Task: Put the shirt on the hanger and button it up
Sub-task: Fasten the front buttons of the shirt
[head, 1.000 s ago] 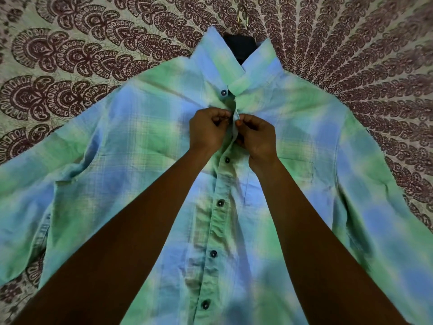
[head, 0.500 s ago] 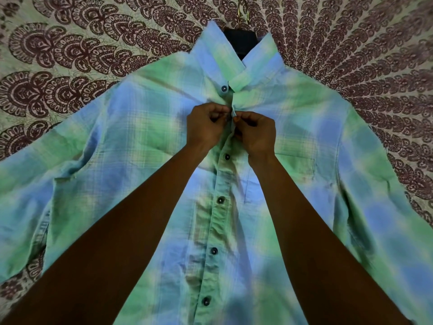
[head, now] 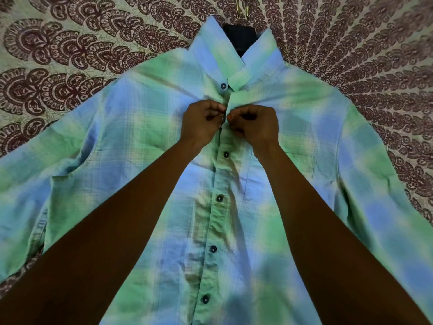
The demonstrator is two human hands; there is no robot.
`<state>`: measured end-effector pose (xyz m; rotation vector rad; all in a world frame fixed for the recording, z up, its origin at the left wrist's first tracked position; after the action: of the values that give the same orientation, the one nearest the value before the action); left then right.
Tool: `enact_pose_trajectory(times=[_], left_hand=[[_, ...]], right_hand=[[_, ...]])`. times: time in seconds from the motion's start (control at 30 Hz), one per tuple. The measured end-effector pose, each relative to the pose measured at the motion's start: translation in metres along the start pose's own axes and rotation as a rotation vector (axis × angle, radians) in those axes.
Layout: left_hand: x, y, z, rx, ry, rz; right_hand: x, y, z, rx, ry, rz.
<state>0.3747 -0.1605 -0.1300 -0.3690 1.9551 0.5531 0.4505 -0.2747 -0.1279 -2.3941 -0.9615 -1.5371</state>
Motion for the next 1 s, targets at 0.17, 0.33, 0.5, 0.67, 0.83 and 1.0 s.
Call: enact_pose_trajectory(times=[0.17,0.33,0.5,0.67,0.83,1.0], left_hand=[[-0.002,-0.002,-0.002,-0.026,0.072,-0.021],[-0.006,-0.002,-0.004,-0.091,0.041,0.067],[-0.011,-0.001,-0.003,-0.160,-0.075,0.189],[-0.015,-0.001,-0.005,-0.155,-0.188,0.247],[-0.003,0.000,-0.002,-0.118,-0.057,0.045],[-0.002,0.000,0.002,-0.099,-0.009,0.097]], right_hand=[[0.005,-0.003,-0.001,-0.032,0.025,-0.177],[0.005,-0.004,-0.001,-0.036,0.048,-0.191],[0.006,0.003,0.002,0.032,0.047,-0.086],[0.008,0.005,0.003,0.040,0.115,-0.145],[0.017,0.003,0.001,0.029,0.204,-0.363],[0.019,0.001,-0.007,-0.029,0.279,-0.463]])
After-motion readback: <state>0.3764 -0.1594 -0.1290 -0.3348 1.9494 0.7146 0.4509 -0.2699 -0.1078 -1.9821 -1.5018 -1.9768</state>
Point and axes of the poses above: each hand's wrist, its own z-axis towards the middle knuckle, its own y-axis out of the back of the hand, x = y × z, the point moved 5 cm from there along z, towards the middle knuckle, and after that the axes turned 5 degrees about x, right-handed, at the moved point
